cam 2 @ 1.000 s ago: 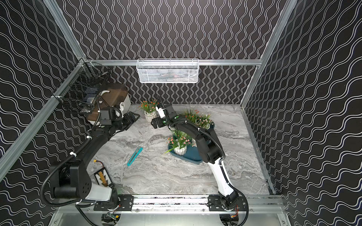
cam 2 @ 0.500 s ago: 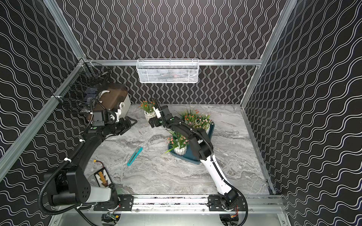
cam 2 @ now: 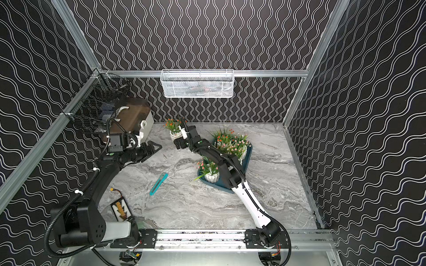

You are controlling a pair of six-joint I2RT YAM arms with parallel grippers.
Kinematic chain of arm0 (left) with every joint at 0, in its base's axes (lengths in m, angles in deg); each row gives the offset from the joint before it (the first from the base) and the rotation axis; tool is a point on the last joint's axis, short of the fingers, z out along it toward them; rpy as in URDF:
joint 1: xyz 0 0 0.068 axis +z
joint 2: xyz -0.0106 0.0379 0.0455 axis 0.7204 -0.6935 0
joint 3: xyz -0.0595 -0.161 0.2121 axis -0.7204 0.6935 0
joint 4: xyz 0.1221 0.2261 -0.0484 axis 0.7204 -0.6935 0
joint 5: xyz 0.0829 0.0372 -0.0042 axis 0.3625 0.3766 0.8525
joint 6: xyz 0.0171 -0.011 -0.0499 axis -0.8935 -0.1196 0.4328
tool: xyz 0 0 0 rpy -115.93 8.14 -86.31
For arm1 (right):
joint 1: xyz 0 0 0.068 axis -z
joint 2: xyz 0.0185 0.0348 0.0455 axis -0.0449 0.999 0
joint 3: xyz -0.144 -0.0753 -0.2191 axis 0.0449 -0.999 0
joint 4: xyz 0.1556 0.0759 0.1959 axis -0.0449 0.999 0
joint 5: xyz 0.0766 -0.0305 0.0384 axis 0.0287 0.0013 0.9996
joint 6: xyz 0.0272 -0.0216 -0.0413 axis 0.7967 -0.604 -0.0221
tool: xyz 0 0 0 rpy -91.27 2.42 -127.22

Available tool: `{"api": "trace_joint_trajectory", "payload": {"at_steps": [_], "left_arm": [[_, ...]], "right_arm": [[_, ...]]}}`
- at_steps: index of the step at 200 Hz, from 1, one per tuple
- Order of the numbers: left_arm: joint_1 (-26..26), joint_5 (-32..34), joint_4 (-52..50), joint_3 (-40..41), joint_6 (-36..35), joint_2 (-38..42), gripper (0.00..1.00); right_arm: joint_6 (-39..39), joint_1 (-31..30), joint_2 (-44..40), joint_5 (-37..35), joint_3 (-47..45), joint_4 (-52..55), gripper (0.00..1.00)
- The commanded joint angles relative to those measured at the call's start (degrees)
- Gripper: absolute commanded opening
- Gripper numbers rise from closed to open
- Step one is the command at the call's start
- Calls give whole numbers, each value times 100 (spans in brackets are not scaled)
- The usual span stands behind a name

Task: Put the potted gypsophila into the storage box
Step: Pick up the baby's breath potted plant from the center of the board.

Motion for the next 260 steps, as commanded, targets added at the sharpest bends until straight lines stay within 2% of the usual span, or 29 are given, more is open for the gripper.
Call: {"api": "trace_joint_trajectory", "payload": {"at_steps": [1,130,260], "left_arm": [[5,-32,71,29,-164,40,79],[8,-278,286,135,-35,-35,79],[14,-415,375,142,17,-132,78]], "right_arm": [[-64,-5,173,-120,242,-353,100],[-132,-4,857,-325,912,-1652,100],[-668,-4,1436,105,1299,-2462,99]]}}
